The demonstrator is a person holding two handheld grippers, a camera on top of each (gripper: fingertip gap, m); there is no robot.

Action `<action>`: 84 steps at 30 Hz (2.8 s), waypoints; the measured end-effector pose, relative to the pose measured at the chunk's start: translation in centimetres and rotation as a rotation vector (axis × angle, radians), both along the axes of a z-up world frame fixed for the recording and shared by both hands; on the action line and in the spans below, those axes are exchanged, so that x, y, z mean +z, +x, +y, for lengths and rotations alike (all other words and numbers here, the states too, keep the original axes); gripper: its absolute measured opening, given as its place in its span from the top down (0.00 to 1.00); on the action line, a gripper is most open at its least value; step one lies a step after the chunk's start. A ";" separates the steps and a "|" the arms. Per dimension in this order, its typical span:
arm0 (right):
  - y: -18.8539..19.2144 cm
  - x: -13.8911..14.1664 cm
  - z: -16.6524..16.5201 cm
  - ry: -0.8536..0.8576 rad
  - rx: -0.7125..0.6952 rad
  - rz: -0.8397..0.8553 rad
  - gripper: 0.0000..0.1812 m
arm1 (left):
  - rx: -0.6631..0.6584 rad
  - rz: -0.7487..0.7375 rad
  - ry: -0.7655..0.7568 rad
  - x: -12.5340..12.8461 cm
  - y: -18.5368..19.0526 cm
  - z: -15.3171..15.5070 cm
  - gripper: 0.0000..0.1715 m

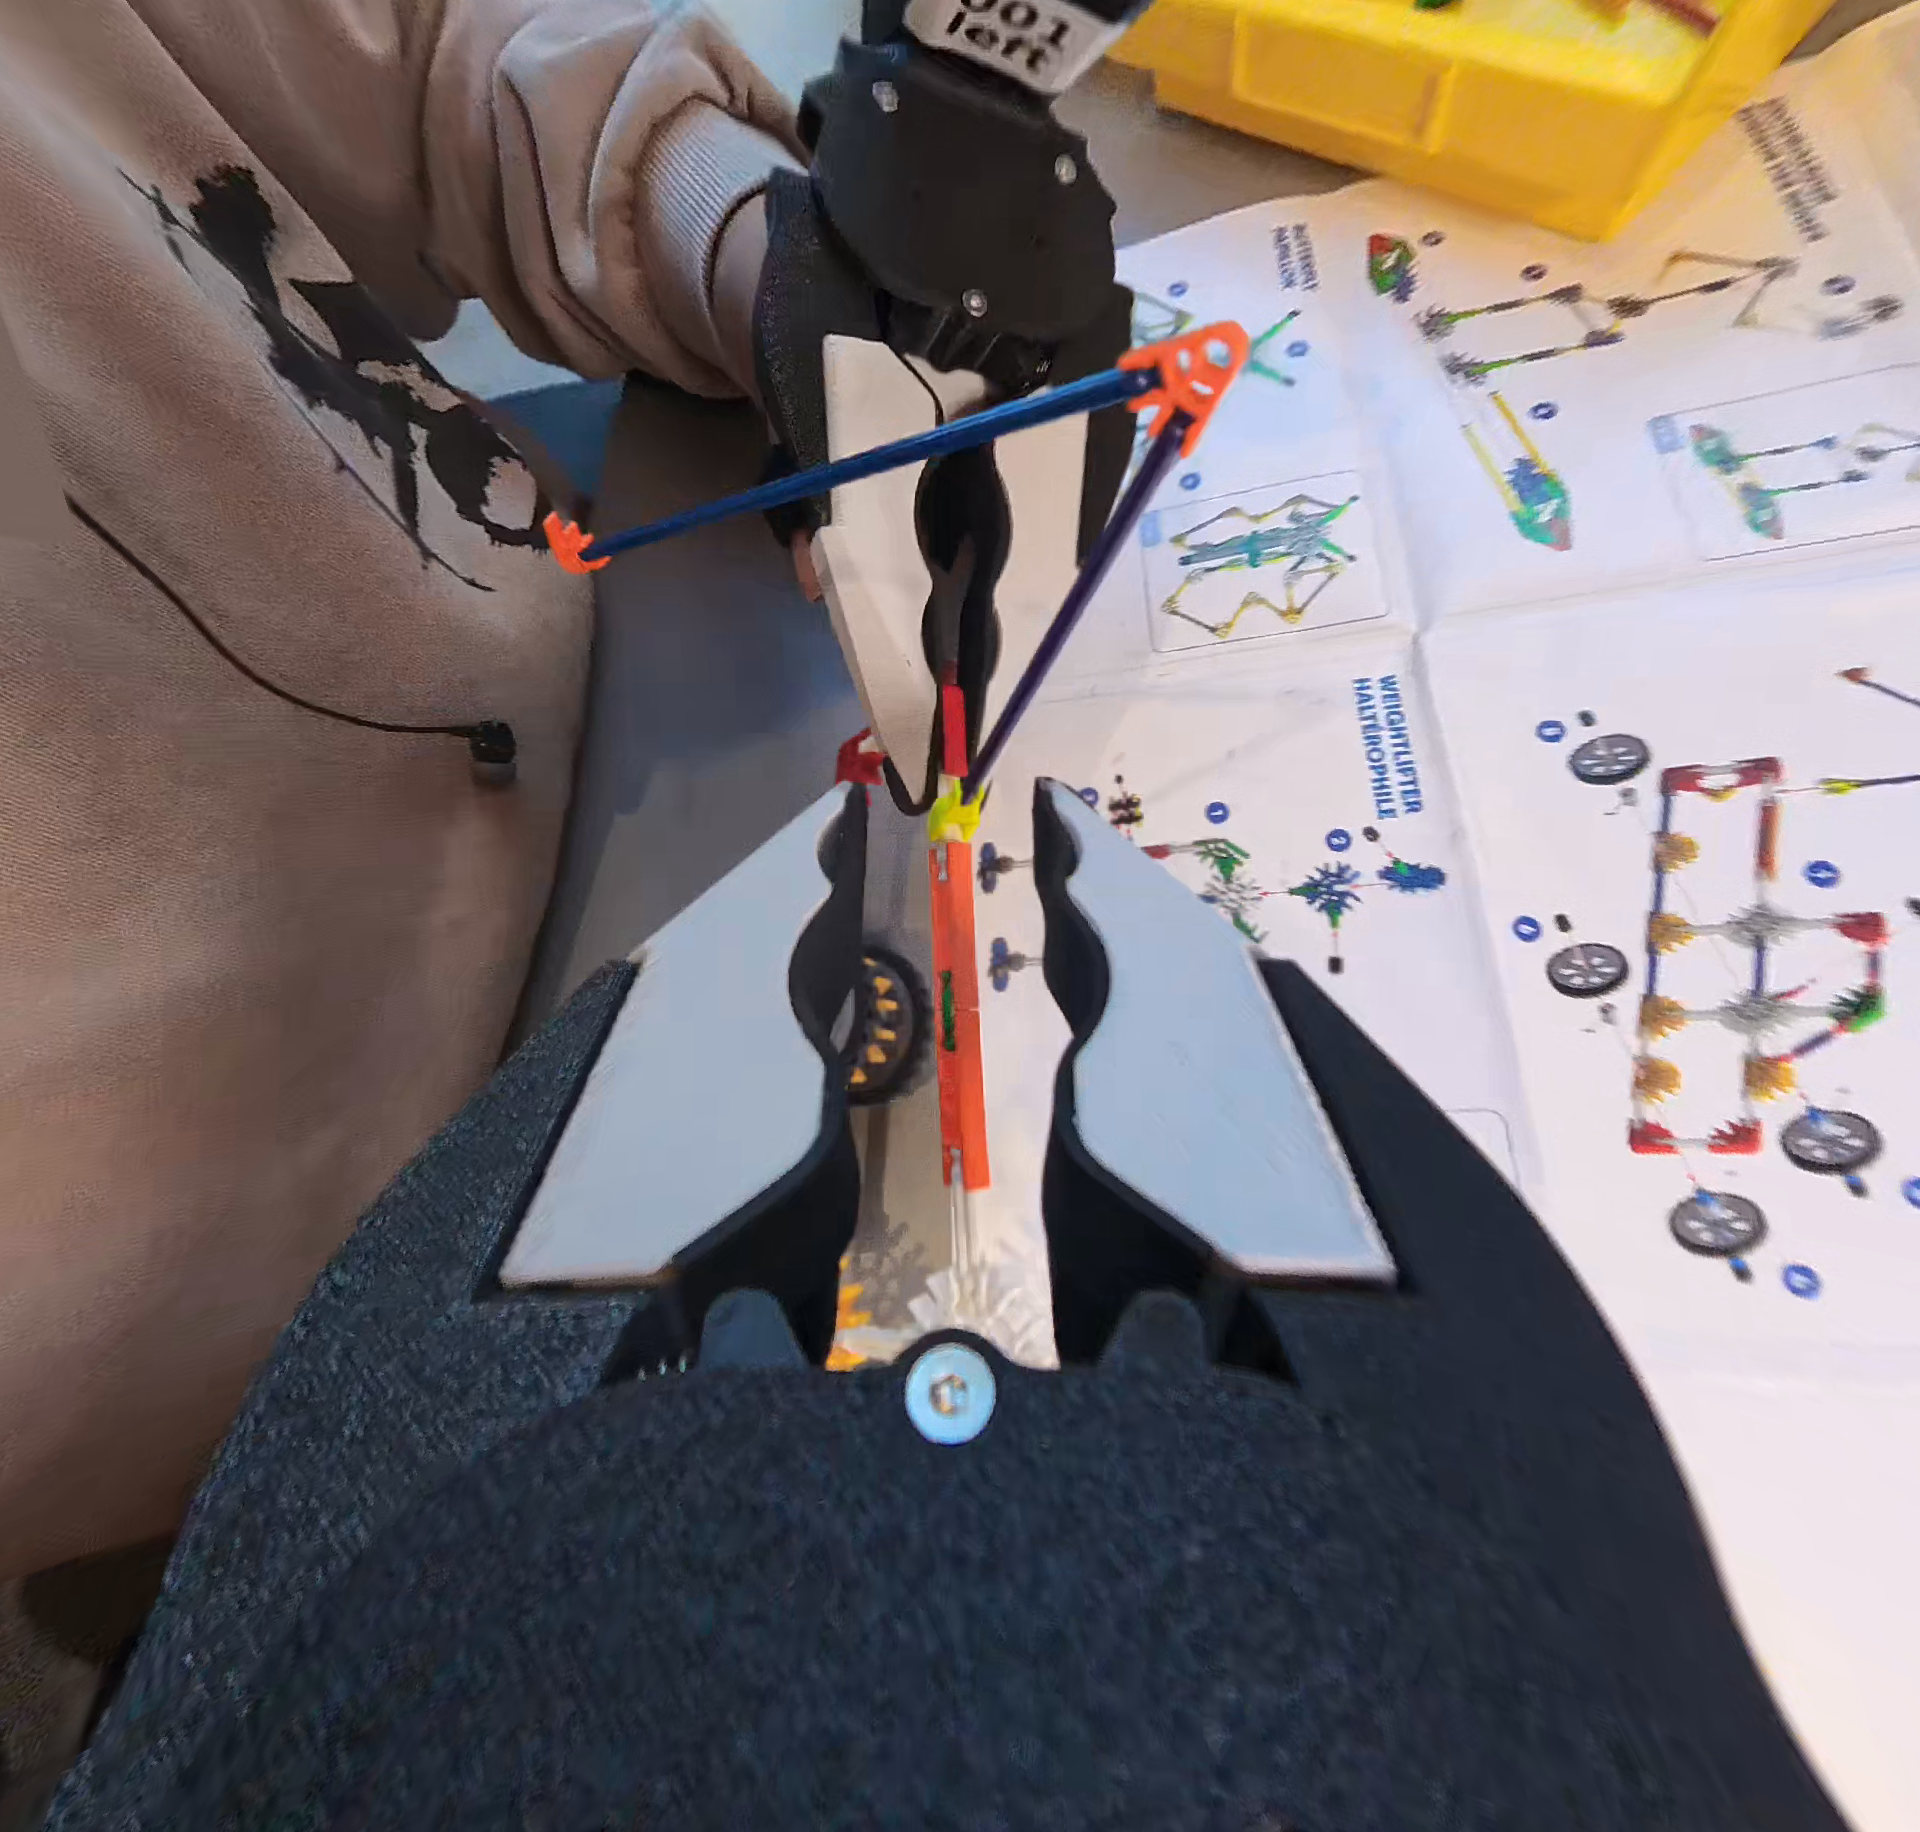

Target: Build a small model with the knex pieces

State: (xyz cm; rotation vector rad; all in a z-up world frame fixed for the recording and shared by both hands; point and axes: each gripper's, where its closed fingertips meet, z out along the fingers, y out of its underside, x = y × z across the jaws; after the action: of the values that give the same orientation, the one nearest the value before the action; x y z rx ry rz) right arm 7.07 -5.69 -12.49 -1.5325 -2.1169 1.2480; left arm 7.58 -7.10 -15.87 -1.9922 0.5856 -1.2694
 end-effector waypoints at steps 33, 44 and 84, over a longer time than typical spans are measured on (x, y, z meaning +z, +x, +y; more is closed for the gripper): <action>0.4 0.3 -2.4 0.233 0.043 -0.030 0.98 | -0.028 0.304 0.466 2.9 0.1 -1.8 0.95; 1.0 0.7 -2.6 0.221 0.057 -0.050 0.98 | -0.020 0.295 0.533 3.2 0.3 -2.0 0.98; 1.4 1.1 -3.4 0.196 -0.107 0.135 0.96 | -0.024 0.258 0.559 4.3 1.0 -2.8 0.98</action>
State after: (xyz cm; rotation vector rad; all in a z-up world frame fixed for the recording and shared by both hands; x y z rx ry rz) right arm 8.46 -9.04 -11.39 -1.4168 -1.9794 1.0433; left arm 8.62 -9.87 -11.61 -1.6777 0.9708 -0.7496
